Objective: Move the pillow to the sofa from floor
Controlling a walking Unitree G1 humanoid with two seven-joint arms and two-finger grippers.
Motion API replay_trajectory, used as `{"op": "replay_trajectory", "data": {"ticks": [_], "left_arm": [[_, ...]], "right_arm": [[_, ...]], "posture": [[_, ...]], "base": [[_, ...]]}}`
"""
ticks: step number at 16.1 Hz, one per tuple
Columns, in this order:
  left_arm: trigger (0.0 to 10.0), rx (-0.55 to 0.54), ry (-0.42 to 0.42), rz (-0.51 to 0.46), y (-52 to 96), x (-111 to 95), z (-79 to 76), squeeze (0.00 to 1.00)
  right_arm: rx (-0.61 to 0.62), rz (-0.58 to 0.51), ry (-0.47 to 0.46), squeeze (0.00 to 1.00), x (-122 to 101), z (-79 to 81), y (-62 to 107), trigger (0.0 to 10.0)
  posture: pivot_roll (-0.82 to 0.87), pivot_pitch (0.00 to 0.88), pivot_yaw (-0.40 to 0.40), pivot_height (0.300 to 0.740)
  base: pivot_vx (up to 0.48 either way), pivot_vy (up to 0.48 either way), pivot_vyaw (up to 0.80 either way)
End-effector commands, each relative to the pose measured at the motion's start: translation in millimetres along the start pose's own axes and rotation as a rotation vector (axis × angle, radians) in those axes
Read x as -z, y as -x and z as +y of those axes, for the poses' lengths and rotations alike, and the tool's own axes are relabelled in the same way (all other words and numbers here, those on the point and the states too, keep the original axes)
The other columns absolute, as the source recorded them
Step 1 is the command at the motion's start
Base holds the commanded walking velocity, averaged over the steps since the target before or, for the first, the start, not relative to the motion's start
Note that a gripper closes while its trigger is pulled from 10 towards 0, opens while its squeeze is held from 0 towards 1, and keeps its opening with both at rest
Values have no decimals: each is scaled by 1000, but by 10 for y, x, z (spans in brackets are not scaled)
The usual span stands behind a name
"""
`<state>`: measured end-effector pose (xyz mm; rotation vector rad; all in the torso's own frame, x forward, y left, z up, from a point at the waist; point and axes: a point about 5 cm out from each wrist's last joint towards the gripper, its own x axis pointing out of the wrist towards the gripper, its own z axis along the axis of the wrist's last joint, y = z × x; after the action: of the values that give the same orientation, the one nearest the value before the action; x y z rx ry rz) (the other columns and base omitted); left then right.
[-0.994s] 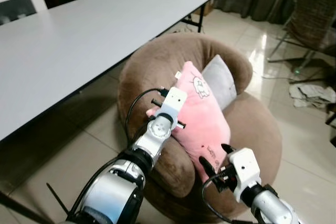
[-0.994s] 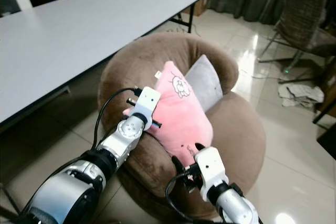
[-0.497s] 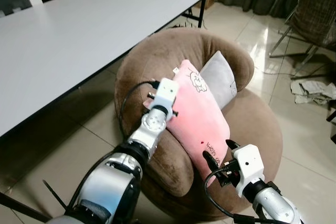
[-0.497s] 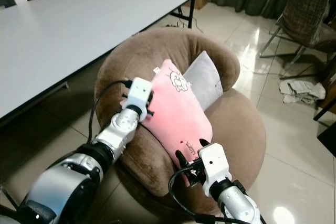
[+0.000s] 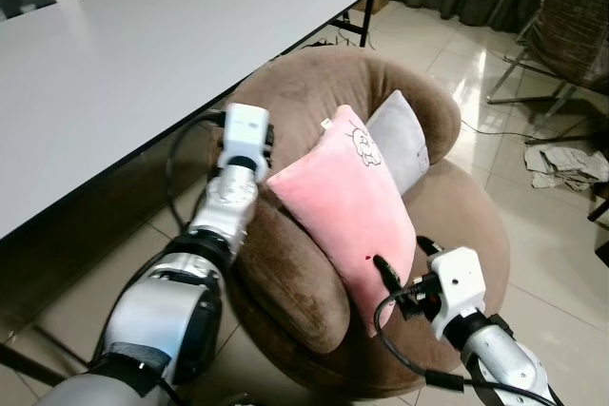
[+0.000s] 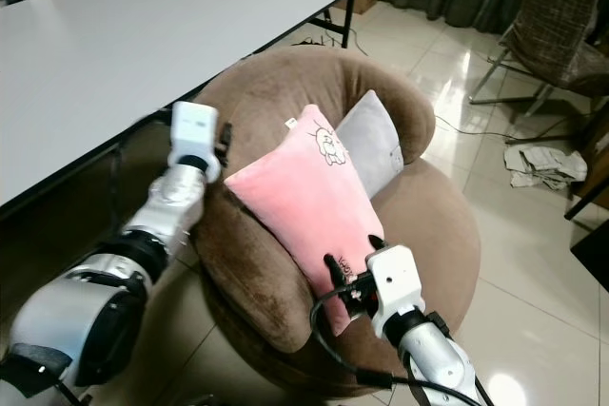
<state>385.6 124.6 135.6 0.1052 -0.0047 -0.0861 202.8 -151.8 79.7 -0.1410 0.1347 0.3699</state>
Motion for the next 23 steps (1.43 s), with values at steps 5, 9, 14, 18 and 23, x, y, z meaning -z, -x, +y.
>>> {"op": "replay_trajectory", "data": {"ticks": [5,9,14,18,23], "left_arm": [[10000,273,17,-140,633,117,199,0],[10000,319,31,-37,1051,292,155,0],[10000,371,-44,144,1372,637,32,0],[10000,356,-61,145,1359,606,19,0],[10000,310,-76,207,1430,699,61,0]], "right_arm": [[165,-183,-116,0,-219,74,-49,10000],[171,-232,-157,0,-275,153,-69,10000],[175,-196,-138,0,-156,161,-96,10000],[184,-188,-128,0,-118,105,-140,10000],[121,-177,-109,0,-22,138,-260,10000]], "posture": [[36,20,-23,740],[54,14,-23,740],[60,0,-23,740],[64,0,-30,740],[90,0,-45,740]], "base": [[0,0,800],[0,0,800],[0,0,800],[0,0,800],[0,0,800]]}}
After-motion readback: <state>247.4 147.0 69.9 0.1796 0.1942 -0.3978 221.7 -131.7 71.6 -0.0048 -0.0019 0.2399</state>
